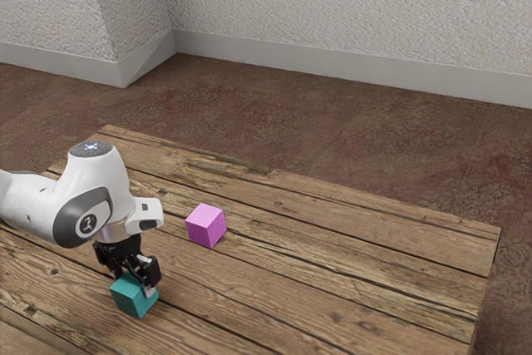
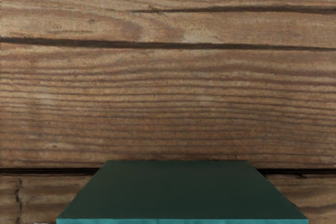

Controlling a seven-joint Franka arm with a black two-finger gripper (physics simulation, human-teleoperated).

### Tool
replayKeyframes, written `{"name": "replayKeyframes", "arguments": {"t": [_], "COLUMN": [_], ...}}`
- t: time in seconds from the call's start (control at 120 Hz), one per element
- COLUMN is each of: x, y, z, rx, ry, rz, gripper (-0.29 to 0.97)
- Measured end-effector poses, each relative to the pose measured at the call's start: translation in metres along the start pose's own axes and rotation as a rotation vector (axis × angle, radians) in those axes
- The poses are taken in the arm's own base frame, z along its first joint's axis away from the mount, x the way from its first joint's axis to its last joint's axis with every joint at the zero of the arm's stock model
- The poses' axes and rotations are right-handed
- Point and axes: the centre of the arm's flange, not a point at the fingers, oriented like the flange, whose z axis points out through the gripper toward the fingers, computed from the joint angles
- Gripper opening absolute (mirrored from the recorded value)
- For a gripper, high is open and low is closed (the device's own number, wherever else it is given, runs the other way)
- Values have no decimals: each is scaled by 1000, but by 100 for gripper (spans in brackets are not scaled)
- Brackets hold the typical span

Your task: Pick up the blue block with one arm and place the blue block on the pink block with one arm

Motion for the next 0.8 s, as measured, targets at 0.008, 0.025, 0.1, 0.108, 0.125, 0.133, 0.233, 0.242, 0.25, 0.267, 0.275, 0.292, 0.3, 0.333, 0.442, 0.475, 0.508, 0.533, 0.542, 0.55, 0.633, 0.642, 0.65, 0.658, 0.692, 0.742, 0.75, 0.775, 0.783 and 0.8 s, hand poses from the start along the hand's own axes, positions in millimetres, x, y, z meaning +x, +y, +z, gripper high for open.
{"name": "replayKeyframes", "arguments": {"t": [0.008, 0.025, 0.1, 0.108, 0.125, 0.133, 0.233, 0.242, 0.25, 0.267, 0.275, 0.292, 0.3, 0.333, 0.442, 0.475, 0.508, 0.533, 0.542, 0.55, 0.633, 0.642, 0.65, 0.658, 0.692, 0.742, 0.75, 0.775, 0.783, 0.8], "x": [0, 0, 0, 0, 0, 0, 0, 0, 0, 0, 0, 0, 0, 0, 0, 0, 0, 1, 1, 1, 11, 13, 15, 17, 25, 37, 39, 45, 47, 51], "y": [0, 0, 0, 0, 0, 0, 0, 0, 0, 0, 0, 0, 0, 0, 0, 0, 0, 0, 1, 1, 2, 2, 2, 2, 1, 1, 1, 2, 3, 4], "z": [0, 0, 0, 0, 0, 0, 0, 0, 0, 0, 0, 0, 0, -1, -7, -10, -14, -17, -18, -19, -35, -37, -39, -42, -52, -68, -71, -80, -83, -88], "rx": [0, 0, 0, 0, 0, 0, 0, 0, 0, 0, 0, 0, 0, 0, 1, 1, 2, 2, 2, 2, 5, 5, 6, 6, 8, 10, 11, 13, 13, 14], "ry": [0, 0, 1, 1, 2, 2, 1, 1, 1, 1, 1, 1, 1, 2, 10, 13, 19, 23, 24, 25, 44, 47, 50, 53, 67, 85, 87, 97, 100, 104], "rz": [0, 0, 1, 1, 1, 1, 2, 2, 2, 2, 2, 2, 2, 2, 2, 2, 2, 2, 2, 2, 4, 4, 4, 5, 5, 4, 4, 6, 8, 10], "gripper": [55, 54, 51, 50, 49, 49, 44, 44, 43, 43, 42, 42, 41, 41, 39, 39, 38, 38, 38, 38, 37, 37, 36, 36, 36, 36, 36, 36, 36, 36]}}
